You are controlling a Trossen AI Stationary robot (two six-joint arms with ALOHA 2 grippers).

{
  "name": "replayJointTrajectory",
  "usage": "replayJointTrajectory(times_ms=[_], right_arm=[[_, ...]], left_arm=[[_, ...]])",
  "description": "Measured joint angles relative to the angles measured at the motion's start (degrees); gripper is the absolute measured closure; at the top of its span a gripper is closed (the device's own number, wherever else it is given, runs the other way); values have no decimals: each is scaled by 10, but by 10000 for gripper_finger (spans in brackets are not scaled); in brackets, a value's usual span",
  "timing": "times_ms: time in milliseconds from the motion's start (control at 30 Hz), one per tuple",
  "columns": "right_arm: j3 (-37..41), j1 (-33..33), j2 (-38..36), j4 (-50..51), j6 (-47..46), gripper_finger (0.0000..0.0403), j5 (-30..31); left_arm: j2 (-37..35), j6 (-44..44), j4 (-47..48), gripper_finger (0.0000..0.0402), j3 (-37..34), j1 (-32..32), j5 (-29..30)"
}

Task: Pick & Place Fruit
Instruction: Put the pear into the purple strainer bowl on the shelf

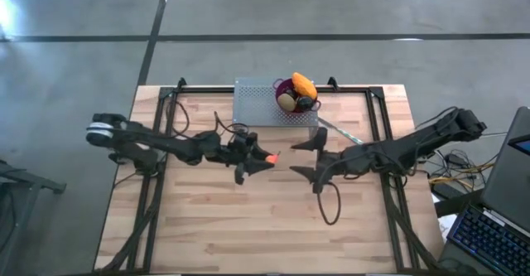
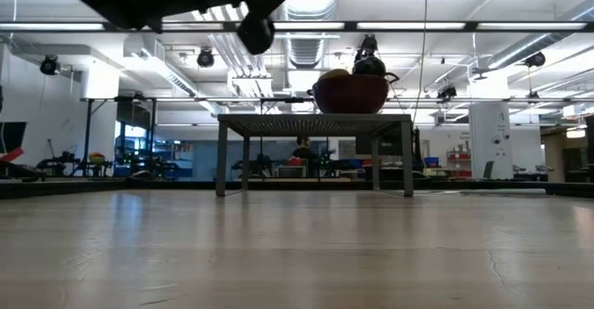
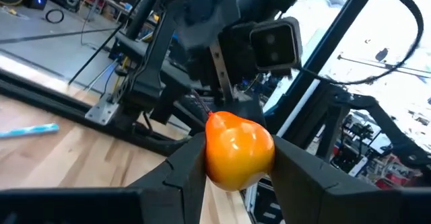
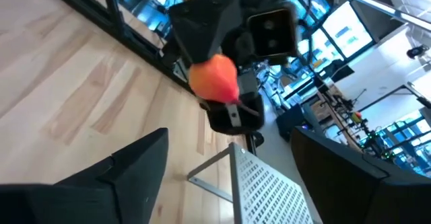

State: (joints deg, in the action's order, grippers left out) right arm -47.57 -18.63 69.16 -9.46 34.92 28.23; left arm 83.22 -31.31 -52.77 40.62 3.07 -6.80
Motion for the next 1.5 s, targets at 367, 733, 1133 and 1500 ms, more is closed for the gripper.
replayJointTrajectory(times_ms=[367, 733, 1133, 1500], right_arm=[[-19, -9, 14, 1, 31, 115, -1], [-19, -12, 14, -4, 62, 142, 2], [-19, -12, 13, -5, 62, 118, 11], [-19, -12, 13, -4, 60, 153, 64]], left_arm=[[62, 2, 46, 252, 90, -17, 9], [80, -6, 56, 252, 130, -23, 6], [112, -11, 60, 252, 167, -22, -17], [107, -17, 60, 252, 168, -22, -22]])
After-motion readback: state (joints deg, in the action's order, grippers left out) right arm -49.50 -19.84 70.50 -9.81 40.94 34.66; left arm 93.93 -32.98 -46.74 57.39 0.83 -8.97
